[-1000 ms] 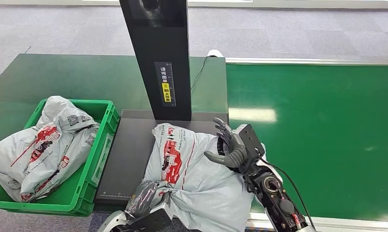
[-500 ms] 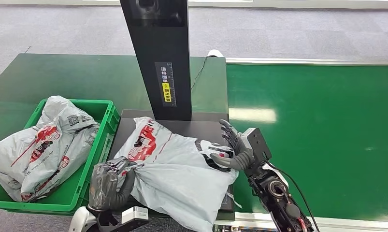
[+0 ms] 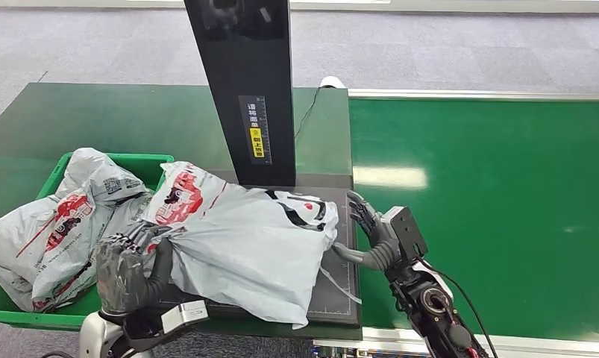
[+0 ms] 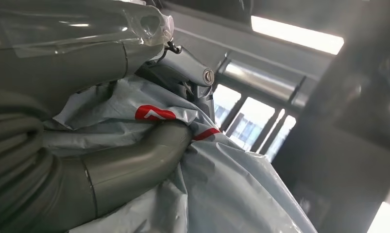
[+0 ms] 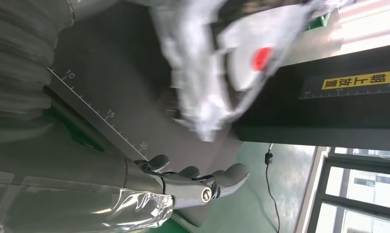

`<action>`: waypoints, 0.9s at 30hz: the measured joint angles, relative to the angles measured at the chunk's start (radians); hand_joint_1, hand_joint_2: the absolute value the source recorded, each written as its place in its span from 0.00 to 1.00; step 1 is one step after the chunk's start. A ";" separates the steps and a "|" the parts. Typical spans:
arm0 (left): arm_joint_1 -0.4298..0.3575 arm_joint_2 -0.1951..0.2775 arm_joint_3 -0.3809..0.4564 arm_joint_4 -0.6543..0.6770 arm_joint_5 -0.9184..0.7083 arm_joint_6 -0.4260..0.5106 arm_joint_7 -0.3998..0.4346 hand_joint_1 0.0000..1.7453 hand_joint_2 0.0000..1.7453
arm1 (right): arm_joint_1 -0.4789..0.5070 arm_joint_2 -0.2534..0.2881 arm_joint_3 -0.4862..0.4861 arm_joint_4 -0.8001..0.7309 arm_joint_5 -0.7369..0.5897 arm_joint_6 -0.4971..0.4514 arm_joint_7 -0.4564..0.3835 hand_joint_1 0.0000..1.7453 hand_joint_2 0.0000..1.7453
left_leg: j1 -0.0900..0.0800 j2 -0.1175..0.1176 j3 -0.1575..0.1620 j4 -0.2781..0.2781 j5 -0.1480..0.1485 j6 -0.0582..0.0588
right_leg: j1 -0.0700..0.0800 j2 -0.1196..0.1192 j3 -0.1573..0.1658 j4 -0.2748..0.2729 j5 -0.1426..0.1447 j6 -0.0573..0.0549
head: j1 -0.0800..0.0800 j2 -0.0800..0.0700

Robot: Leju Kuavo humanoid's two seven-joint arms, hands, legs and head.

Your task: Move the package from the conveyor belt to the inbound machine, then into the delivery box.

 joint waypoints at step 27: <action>-0.045 -0.250 0.439 -0.129 0.222 0.000 -0.328 1.00 1.00 | 0.031 -0.008 -0.003 -0.024 -0.002 -0.008 -0.007 0.00 1.00 | 0.000 0.000 0.000 0.000 0.000 0.000 | 0.000 0.000 0.000 0.000 0.000 0.000 | 0.000 0.000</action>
